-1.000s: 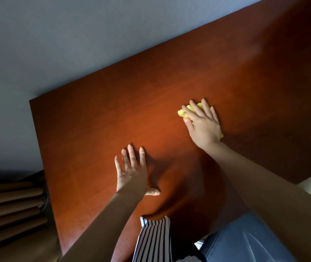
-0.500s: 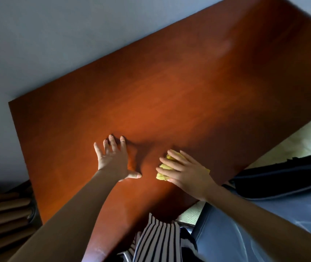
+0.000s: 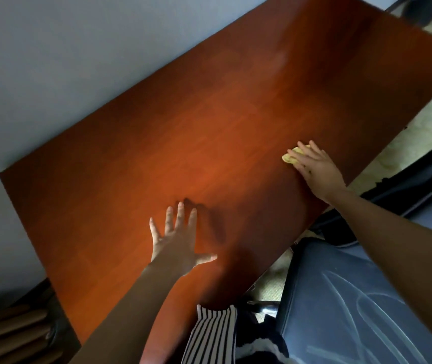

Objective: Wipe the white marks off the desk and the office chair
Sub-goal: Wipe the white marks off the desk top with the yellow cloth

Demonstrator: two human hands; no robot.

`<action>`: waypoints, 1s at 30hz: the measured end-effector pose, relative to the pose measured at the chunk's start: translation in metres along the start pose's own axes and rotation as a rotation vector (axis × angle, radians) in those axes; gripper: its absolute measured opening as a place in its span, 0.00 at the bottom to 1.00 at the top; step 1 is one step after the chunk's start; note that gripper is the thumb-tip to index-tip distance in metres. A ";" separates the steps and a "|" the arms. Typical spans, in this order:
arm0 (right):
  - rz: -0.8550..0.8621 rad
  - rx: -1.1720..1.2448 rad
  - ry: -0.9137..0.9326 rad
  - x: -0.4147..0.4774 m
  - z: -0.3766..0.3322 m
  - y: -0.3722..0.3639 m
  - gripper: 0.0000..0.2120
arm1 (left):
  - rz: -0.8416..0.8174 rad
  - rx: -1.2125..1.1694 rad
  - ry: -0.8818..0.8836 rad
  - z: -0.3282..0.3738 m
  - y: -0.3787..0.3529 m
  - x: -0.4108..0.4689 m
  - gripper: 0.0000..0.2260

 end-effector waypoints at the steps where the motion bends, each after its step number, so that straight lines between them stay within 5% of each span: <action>1: 0.020 -0.024 -0.093 0.000 0.003 -0.001 0.19 | 0.005 -0.016 -0.021 0.002 -0.002 -0.004 0.48; 5: 0.054 -0.175 -0.292 -0.023 -0.018 -0.013 0.20 | 0.026 -0.076 -0.091 0.003 -0.012 -0.023 0.45; 14: -0.035 -0.142 -0.129 -0.111 -0.160 -0.066 0.20 | 0.080 -0.123 -0.171 -0.049 -0.036 -0.069 0.40; 30: 0.071 -0.089 0.014 -0.309 -0.361 -0.090 0.18 | 0.090 -0.160 -0.287 -0.152 -0.112 -0.188 0.33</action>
Point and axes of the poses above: each hand's wrist, its own x-axis towards the middle knuckle, its own y-axis out of the back of the hand, z = x × y, the point moved 10 cm from there along x, towards the middle knuckle, and after that the axes turned 12 degrees about z, right-handed, at the moved point
